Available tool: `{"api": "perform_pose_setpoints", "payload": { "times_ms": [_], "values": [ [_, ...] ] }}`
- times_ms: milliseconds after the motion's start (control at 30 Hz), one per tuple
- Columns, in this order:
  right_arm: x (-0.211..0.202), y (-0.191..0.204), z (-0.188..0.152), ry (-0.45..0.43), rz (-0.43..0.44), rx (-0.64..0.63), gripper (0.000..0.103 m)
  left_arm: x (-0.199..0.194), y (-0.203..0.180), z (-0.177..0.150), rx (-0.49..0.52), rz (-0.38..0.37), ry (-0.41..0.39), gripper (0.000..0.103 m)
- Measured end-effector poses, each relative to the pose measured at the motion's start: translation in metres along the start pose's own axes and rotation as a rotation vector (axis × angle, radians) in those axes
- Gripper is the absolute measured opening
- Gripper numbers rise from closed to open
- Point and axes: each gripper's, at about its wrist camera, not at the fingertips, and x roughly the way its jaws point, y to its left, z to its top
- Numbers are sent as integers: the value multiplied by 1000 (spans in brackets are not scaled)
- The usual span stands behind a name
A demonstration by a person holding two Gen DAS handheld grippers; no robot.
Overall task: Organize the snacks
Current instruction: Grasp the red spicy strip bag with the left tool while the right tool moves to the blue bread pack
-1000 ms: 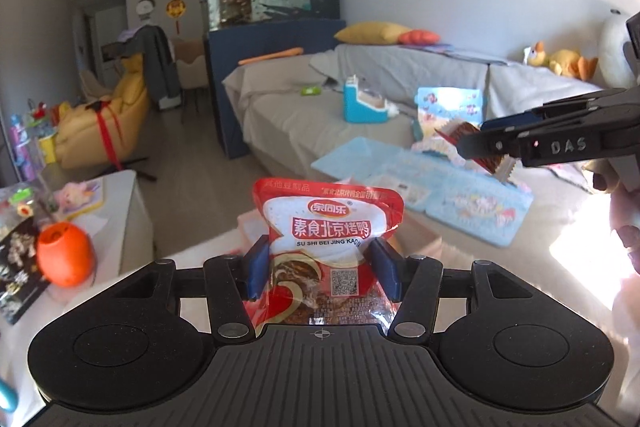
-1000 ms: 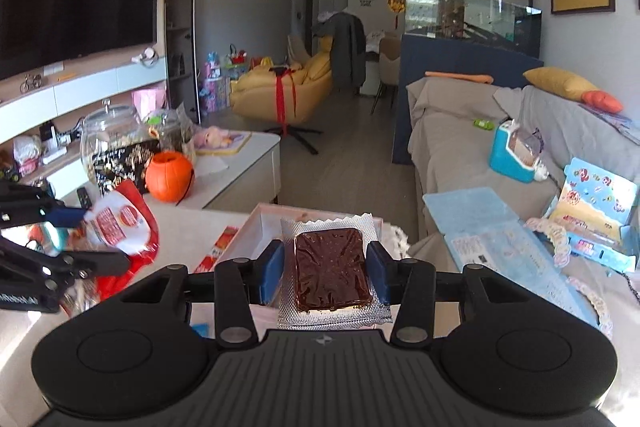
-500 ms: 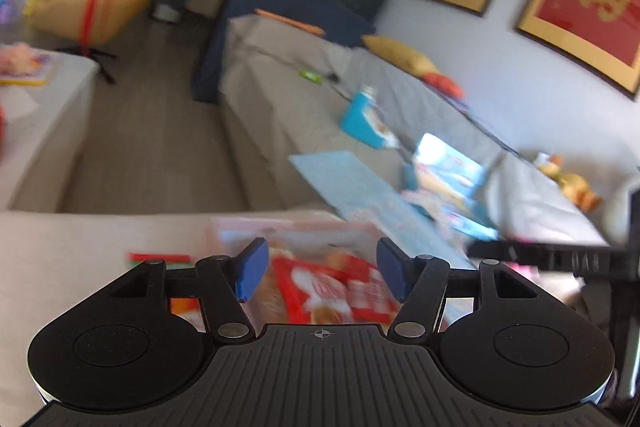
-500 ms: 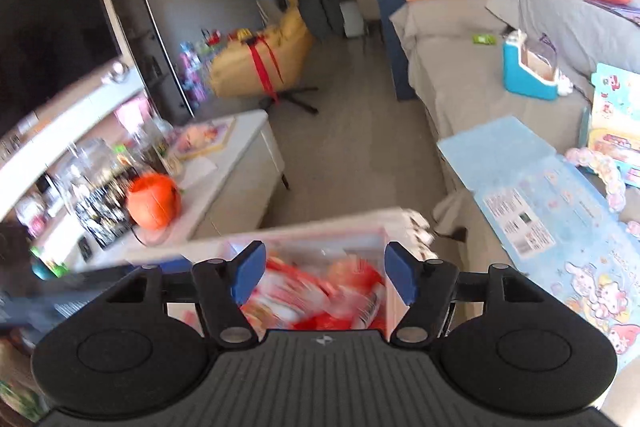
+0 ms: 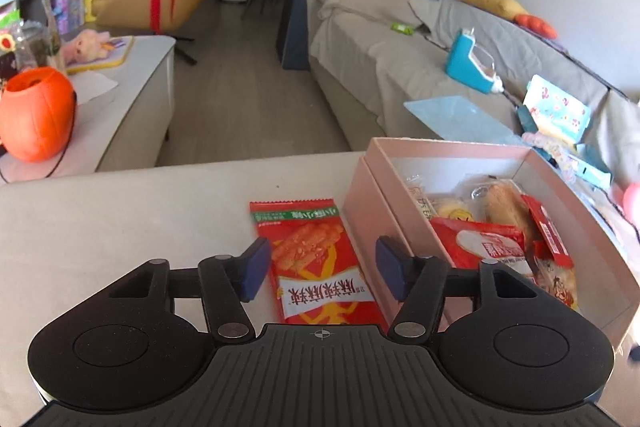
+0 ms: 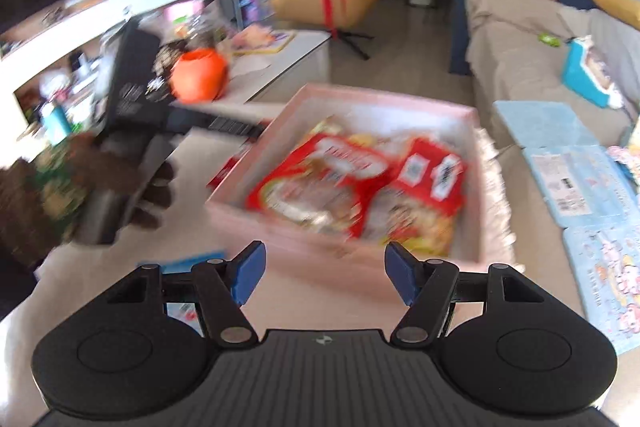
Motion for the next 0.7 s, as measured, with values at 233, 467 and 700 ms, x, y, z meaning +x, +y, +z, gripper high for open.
{"api": "perform_pose_setpoints", "payload": {
  "times_ms": [233, 467, 700],
  "values": [
    [9, 54, -27, 38, 49, -137, 66, -6, 13, -16, -2, 21, 27, 61],
    [32, 74, -43, 47, 77, -49, 73, -19, 1, -29, 115, 68, 17, 62],
    [23, 66, -55, 39, 107, 6, 73, -41, 24, -32, 119, 182, -23, 58]
  ]
}}
